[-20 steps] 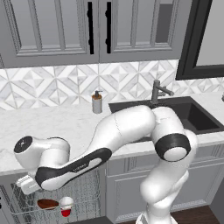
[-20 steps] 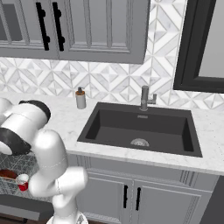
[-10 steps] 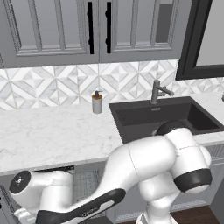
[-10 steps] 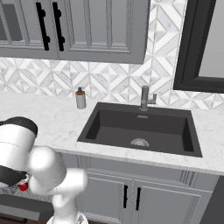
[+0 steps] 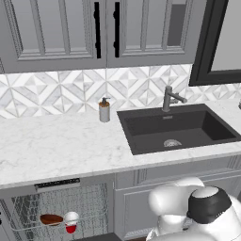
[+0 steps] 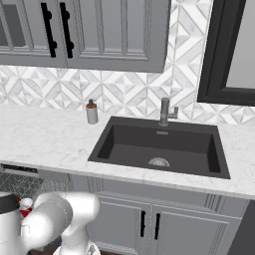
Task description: Pick up the cup and bowl from the counter, place them in the dishwasher, and close the dishwasher door.
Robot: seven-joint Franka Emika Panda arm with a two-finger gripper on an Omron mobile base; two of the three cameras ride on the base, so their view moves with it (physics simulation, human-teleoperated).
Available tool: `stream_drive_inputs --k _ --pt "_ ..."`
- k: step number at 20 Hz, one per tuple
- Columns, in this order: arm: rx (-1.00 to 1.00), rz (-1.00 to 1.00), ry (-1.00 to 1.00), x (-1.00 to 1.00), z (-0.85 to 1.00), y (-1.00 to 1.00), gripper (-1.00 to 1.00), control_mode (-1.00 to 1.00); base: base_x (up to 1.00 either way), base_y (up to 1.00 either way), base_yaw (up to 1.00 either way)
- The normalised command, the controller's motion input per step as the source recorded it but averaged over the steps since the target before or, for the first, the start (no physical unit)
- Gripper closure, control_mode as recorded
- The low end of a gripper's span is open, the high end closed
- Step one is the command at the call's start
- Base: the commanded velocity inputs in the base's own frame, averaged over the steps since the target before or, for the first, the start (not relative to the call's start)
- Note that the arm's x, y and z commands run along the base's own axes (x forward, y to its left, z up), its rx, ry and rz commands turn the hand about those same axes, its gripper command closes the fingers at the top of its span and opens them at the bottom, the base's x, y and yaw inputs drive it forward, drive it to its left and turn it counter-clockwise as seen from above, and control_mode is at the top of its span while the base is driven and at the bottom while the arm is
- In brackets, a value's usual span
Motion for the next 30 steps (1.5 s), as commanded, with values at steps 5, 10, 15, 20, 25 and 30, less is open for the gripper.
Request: stream_drive_inputs --k 5,10,15,20,25,30 --pt "0.13 0.0 -0.76 -0.97 -1.0 -0.14 -1.0 -1.0 0.0 0.0 0.0" --pt "0.14 -0.02 -0.68 -0.19 -1.0 0.02 -1.0 -1.0 0.0 0.0 0.0" --pt "0.09 -0.22 -0.17 0.24 -0.94 0.12 -1.0 -1.0 0.0 0.0 0.0" --pt "0.0 0.0 0.03 0.24 -0.04 -0.01 -1.0 -1.0 0.0 0.0 0.0" --pt "0.01 -0.01 0.03 0.35 -0.66 0.3 -1.0 -1.0 0.0 0.0 0.0" --pt "0.03 -0.03 0.06 0.35 -0.9 0.3 -1.0 -1.0 0.0 0.0 0.0"
